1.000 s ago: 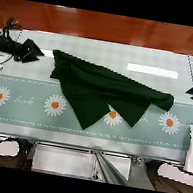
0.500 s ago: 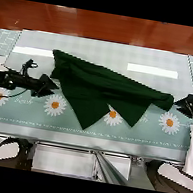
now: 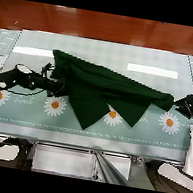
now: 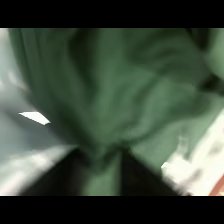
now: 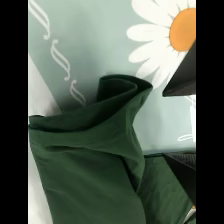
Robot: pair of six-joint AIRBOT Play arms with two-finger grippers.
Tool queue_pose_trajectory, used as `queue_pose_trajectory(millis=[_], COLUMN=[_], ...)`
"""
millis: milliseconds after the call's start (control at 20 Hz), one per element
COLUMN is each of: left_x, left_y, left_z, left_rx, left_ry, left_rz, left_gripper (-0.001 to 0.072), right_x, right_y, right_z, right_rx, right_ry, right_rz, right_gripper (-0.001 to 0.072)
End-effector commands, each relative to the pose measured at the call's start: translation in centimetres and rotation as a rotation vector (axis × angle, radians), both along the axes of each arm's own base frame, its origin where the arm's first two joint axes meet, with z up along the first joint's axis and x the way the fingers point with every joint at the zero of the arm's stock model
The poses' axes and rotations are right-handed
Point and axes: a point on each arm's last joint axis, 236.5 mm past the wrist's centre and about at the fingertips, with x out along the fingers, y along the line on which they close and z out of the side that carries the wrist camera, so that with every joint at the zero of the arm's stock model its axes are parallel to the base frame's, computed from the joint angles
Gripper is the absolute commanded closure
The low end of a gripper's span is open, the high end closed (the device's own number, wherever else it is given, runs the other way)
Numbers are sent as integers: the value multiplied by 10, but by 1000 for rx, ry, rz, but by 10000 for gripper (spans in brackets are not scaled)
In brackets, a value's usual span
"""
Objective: Fold the shirts.
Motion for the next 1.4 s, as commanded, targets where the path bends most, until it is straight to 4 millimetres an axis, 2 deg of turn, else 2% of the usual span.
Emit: queue_pose_trajectory(millis=[0,100,200,250,300,600,700,800,900,1050,1100,1150,1200,1250,1350], left_x=[16,19,25,27,29,28,28,28,28,29,29,28,29,29,31], left_y=[-12,-16,-16,-16,-16,-16,-16,-16,-16,-15,-15,-15,-15,-15,-15], left_z=[18,34,41,42,42,42,42,42,42,41,41,41,41,42,45], left_rx=[-28,-53,-50,-46,-44,-43,-43,-43,-43,-41,-41,-41,-41,-41,-41], left_ry=[-71,-96,-118,-126,-129,-127,-127,-127,-127,-129,-129,-128,-129,-129,-140], left_rz=[-81,-132,-146,-144,-141,-145,-144,-144,-144,-142,-142,-142,-141,-141,-141], left_gripper=[686,686,686,686,686,686,686,686,687,686,686,686,686,686,686], right_x=[-7,-23,-45,-53,-51,-11,-4,7,19,26,27,29,31,33,35], right_y=[-2,-27,-49,-53,-52,0,9,12,6,6,7,8,10,12,15], right_z=[2,-4,-18,-25,-29,-49,-57,-62,-65,-70,-70,-70,-68,-65,-56], right_rx=[5,-72,-135,-142,-133,74,86,88,52,44,58,65,75,90,101], right_ry=[9,37,115,144,140,20,32,26,5,-1,-4,-9,-17,-27,-40], right_rz=[15,10,19,33,44,154,190,200,183,178,170,163,159,155,163], right_gripper=[302,298,295,294,294,295,295,295,295,297,319,399,582,681,682])
